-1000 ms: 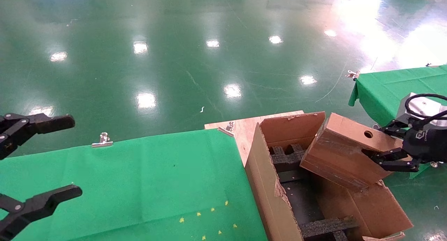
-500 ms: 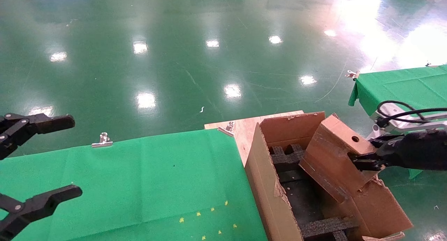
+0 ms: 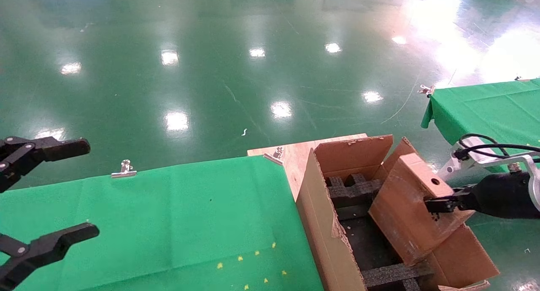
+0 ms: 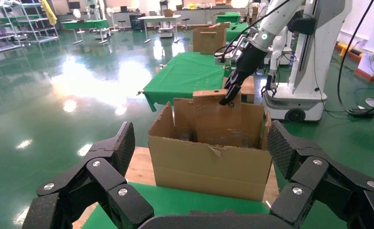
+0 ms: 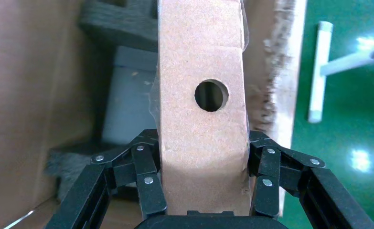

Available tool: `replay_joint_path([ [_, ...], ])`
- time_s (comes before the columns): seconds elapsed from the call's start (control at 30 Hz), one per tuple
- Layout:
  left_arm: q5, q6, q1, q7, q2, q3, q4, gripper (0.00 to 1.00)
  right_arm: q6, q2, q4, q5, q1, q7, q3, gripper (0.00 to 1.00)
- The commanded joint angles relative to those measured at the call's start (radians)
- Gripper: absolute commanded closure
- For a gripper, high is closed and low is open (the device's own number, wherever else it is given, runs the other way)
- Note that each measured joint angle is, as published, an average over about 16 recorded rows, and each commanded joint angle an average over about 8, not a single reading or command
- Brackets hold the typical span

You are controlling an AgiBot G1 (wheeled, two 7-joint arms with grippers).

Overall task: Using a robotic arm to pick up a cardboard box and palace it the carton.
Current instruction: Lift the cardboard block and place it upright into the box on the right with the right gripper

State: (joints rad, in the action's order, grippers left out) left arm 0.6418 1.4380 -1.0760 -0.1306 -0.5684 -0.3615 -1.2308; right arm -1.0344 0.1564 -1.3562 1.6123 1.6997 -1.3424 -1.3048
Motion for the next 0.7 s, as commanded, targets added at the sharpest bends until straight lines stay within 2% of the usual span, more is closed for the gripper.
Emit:
replay_joint_path([
  [0.03, 0.0, 0.0, 0.0, 0.0, 0.0, 0.0, 0.0, 0.0, 0.01, 0.003, -0.001, 0.03, -0.002, -0.039, -0.004, 1.0],
  [0.43, 0.0, 0.0, 0.0, 0.0, 0.0, 0.0, 0.0, 0.0, -0.022, 0.052, -0.004, 0.151, 0.008, -0.196, -0.013, 1.0],
  [0.7, 0.0, 0.0, 0.0, 0.0, 0.0, 0.0, 0.0, 0.0, -0.016, 0.093, -0.004, 0.236, -0.008, -0.305, -0.032, 1.0],
])
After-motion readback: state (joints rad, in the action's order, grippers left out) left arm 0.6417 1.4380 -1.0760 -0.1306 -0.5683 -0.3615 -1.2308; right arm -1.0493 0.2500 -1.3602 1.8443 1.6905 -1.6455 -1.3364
